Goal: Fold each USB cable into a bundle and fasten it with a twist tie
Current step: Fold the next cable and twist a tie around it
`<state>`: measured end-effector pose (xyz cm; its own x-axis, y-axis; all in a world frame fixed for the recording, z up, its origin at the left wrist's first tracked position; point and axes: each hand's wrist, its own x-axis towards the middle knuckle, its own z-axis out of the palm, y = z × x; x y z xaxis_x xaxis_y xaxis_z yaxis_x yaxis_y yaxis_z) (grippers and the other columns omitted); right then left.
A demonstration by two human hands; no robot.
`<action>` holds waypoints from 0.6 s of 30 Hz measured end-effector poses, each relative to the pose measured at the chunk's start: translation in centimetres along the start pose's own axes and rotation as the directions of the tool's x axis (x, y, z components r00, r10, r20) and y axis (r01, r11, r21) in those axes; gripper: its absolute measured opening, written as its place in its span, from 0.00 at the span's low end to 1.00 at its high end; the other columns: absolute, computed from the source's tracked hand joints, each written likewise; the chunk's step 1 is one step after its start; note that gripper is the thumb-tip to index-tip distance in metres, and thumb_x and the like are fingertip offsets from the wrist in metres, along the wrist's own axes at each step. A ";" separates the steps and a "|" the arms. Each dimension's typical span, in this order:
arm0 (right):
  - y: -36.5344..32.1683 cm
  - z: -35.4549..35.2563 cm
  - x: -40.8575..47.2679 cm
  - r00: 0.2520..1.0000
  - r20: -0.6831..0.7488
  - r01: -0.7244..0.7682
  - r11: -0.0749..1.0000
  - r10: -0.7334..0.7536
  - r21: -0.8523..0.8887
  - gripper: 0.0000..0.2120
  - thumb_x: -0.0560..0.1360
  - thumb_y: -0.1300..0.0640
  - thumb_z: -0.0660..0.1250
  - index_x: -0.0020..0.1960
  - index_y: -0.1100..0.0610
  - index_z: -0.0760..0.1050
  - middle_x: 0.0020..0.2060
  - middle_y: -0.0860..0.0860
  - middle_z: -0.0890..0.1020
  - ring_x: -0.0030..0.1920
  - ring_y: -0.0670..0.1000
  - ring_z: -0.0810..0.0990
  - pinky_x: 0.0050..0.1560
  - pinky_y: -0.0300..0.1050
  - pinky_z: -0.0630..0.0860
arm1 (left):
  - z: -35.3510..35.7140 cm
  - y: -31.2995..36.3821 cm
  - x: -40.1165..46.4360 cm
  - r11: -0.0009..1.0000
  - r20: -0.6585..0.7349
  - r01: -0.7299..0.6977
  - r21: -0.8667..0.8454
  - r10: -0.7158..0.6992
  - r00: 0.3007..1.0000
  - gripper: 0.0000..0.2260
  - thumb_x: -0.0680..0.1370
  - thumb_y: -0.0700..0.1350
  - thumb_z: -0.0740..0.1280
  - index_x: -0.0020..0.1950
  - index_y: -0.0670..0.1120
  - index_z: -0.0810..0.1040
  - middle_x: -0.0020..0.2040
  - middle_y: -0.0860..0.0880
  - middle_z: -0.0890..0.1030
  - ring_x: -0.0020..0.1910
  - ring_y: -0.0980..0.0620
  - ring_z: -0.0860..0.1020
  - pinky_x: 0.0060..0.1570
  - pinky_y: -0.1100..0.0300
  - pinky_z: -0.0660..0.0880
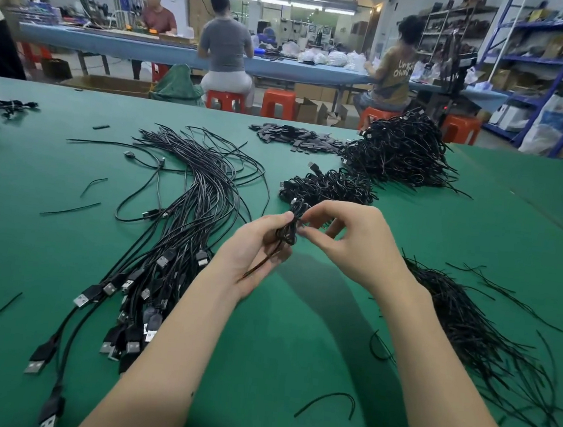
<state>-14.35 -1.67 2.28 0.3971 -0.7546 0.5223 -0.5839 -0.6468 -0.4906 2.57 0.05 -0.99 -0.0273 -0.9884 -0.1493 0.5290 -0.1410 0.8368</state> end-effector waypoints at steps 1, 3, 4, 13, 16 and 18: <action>0.0 0.0 0.1 1.000 -0.014 -0.002 1.000 0.002 0.004 0.03 0.73 0.46 0.75 0.45 0.44 0.82 0.38 0.36 0.83 0.34 0.44 0.80 0.41 0.50 0.80 | 0.0 0.0 0.0 1.000 0.002 -0.005 -0.001 0.005 1.000 0.04 0.78 0.42 0.68 0.49 0.42 0.75 0.35 0.47 0.77 0.32 0.55 0.74 0.33 0.65 0.74; 0.1 0.1 0.0 0.998 -0.051 -0.028 0.999 0.029 0.020 0.04 0.73 0.44 0.75 0.43 0.43 0.82 0.38 0.35 0.83 0.34 0.44 0.80 0.41 0.49 0.80 | -0.1 0.1 0.1 0.999 0.001 -0.034 0.011 0.034 0.999 0.03 0.78 0.41 0.69 0.46 0.43 0.76 0.34 0.48 0.78 0.30 0.55 0.75 0.31 0.65 0.73; 0.1 0.1 0.0 0.996 -0.068 -0.047 0.999 0.049 0.027 0.05 0.73 0.44 0.75 0.42 0.43 0.83 0.38 0.35 0.84 0.33 0.44 0.80 0.40 0.47 0.79 | -0.1 0.1 0.1 0.999 0.004 -0.050 0.021 0.050 0.999 0.03 0.78 0.41 0.69 0.45 0.44 0.76 0.33 0.48 0.78 0.30 0.55 0.75 0.30 0.65 0.73; -1.3 0.8 0.5 0.724 0.404 -0.631 0.301 0.559 0.715 0.05 0.75 0.57 0.72 0.41 0.56 0.83 0.28 0.46 0.79 0.25 0.43 0.71 0.25 0.32 0.65 | 0.3 0.0 -0.1 0.964 0.015 -0.215 0.158 0.215 0.976 0.03 0.76 0.42 0.71 0.45 0.49 0.79 0.38 0.52 0.82 0.34 0.58 0.78 0.34 0.65 0.73; -0.6 1.1 0.0 0.918 0.037 -0.382 0.851 0.396 0.361 0.03 0.74 0.52 0.76 0.45 0.50 0.83 0.36 0.42 0.83 0.27 0.43 0.77 0.31 0.36 0.71 | 0.1 -0.1 -0.2 0.976 -0.064 -0.146 0.163 0.158 0.985 0.03 0.76 0.41 0.71 0.45 0.47 0.79 0.35 0.52 0.82 0.31 0.57 0.77 0.31 0.65 0.72; -0.1 0.9 0.0 0.983 -0.127 -0.131 0.991 0.134 0.033 0.07 0.71 0.49 0.77 0.47 0.44 0.81 0.41 0.38 0.83 0.31 0.43 0.79 0.36 0.40 0.76 | 0.1 -0.3 -0.2 0.984 -0.094 -0.096 0.152 0.111 0.989 0.02 0.77 0.42 0.71 0.47 0.46 0.78 0.34 0.52 0.80 0.29 0.57 0.76 0.30 0.65 0.71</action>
<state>-13.64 -1.65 1.70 0.2219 -0.8143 0.5363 -0.6068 -0.5459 -0.5778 2.38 0.29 -1.14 0.1116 -0.9883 -0.1041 0.3939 -0.0522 0.9177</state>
